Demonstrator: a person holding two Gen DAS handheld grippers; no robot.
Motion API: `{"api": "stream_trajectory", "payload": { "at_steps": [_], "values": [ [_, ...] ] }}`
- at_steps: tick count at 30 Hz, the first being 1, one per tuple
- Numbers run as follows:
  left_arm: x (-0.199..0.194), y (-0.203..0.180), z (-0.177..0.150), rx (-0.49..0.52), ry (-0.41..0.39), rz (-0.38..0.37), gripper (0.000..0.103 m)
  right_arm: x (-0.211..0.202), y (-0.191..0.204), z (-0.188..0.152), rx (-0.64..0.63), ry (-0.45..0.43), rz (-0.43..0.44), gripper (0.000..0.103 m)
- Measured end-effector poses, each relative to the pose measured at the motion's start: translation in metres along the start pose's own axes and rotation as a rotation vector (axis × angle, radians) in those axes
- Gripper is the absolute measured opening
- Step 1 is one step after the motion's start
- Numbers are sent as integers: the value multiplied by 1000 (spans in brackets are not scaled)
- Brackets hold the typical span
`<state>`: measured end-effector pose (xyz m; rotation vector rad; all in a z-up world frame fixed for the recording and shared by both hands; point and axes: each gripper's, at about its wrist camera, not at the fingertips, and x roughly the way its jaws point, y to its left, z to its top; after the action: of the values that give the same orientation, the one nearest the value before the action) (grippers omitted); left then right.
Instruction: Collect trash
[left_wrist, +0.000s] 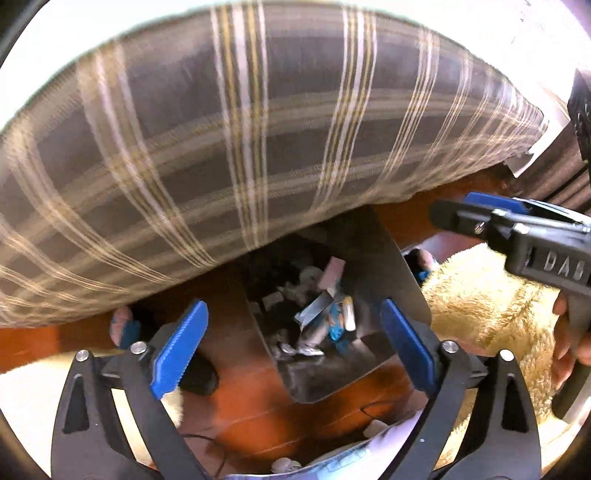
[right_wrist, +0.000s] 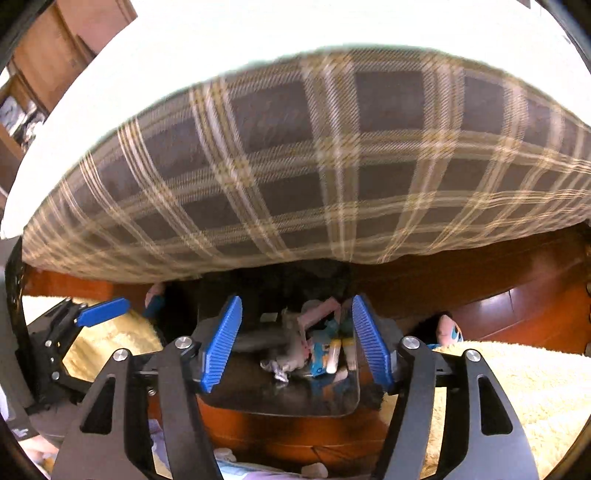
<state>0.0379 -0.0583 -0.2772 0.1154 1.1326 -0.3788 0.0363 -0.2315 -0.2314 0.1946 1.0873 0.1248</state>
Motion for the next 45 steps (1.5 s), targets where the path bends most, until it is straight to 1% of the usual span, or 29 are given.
{"api": "stream_trajectory", "payload": {
  "at_steps": [2, 3, 4, 5, 6, 8, 9, 14, 18, 22, 25, 31, 38, 45],
  "values": [
    [-16, 0, 1, 7, -40, 20, 94, -18, -3, 6, 23, -47, 7, 75],
    [-23, 0, 2, 9, -59, 27, 95, -25, -3, 8, 29, -68, 9, 77],
    [-33, 1, 3, 9, -83, 36, 95, -36, -3, 10, 32, -97, 7, 83],
    [-45, 1, 4, 6, -109, 42, 95, -49, -1, 14, 28, -136, 1, 87],
    [-54, 2, 7, 4, -129, 46, 95, -61, 1, 16, 21, -168, -9, 89],
    [-77, 5, 11, -3, -184, 58, 95, -78, 5, 19, 9, -219, -27, 98],
    [-86, 5, 14, -5, -206, 65, 95, -93, 9, 22, -1, -257, -43, 100],
    [-141, 11, 32, -29, -316, 107, 95, -142, 19, 31, -13, -372, -70, 100],
    [-185, 17, 41, -55, -428, 117, 95, -172, 31, 33, -28, -448, -133, 100],
    [-219, 17, 42, -65, -515, 125, 95, -199, 41, 32, -62, -523, -165, 100],
    [-239, 15, 40, -62, -564, 151, 95, -214, 44, 26, -74, -569, -167, 100],
    [-263, 14, 34, -70, -617, 149, 95, -235, 49, 22, -91, -632, -180, 100],
    [-274, 15, 31, -80, -645, 142, 95, -244, 50, 22, -88, -651, -174, 100],
    [-276, 15, 30, -87, -649, 143, 95, -244, 49, 22, -82, -654, -170, 100]
  ]
}}
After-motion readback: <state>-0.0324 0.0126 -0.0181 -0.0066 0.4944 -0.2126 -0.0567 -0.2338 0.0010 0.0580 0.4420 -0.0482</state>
